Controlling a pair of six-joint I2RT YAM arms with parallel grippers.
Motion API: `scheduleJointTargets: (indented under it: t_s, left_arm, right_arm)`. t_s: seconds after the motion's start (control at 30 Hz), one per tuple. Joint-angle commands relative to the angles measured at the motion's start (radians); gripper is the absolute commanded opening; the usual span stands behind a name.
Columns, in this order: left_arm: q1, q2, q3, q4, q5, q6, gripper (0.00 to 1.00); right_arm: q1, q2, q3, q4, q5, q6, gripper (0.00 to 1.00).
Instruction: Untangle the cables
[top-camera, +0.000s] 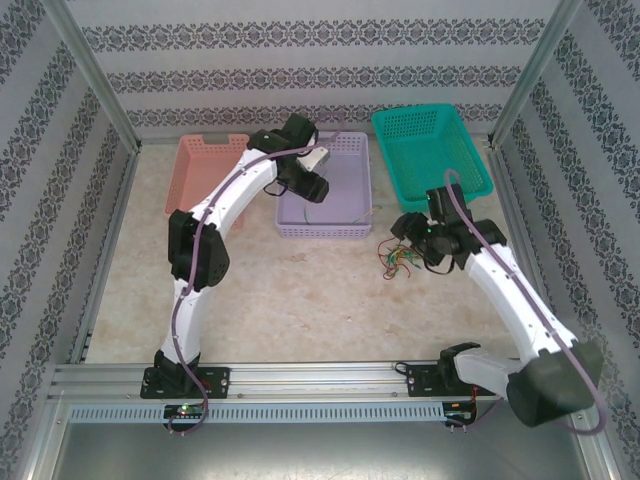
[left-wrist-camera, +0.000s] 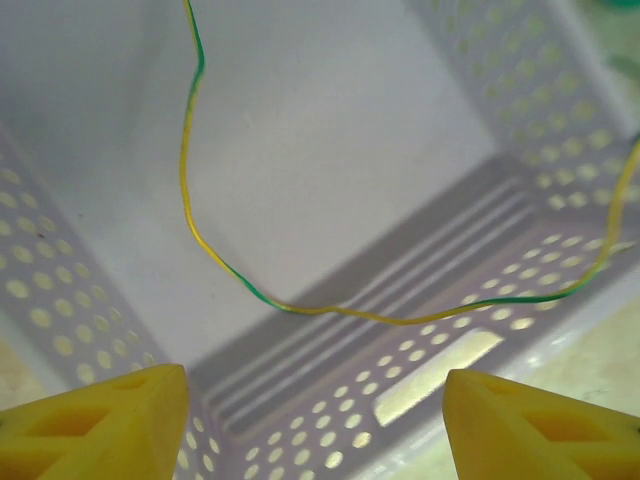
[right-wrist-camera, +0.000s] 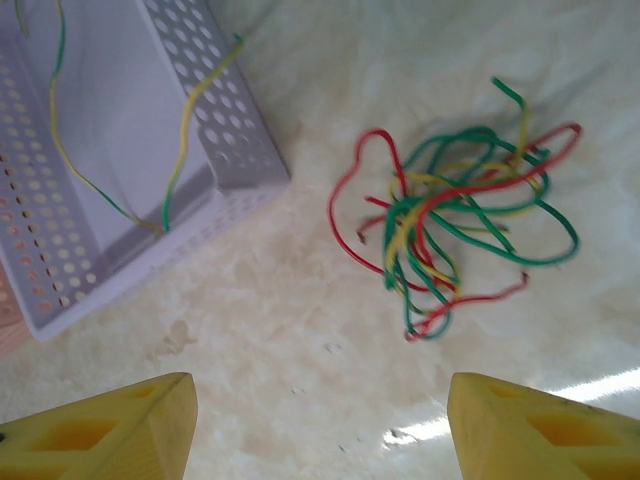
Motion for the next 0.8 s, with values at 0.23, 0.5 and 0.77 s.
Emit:
scheduleJointTargets:
  t_s: [0.23,0.5,0.77]
  left_arm:
    - [0.004,-0.337,-0.302,0.282,0.134,-0.493,0.59]
    - [0.004,-0.707,-0.749,0.513,0.150,-0.688,0.58]
    - [0.004,-0.884,-0.878,0.472,0.140,-0.684,0.58]
  right_arm:
    - [0.089,0.302,0.153,0.211,0.160,0.323,0.50]
    - [0.089,0.445,0.147,0.359,0.186,0.614,0.43]
    - [0.084,0.549,0.200,0.389,0.215,0.685,0.43]
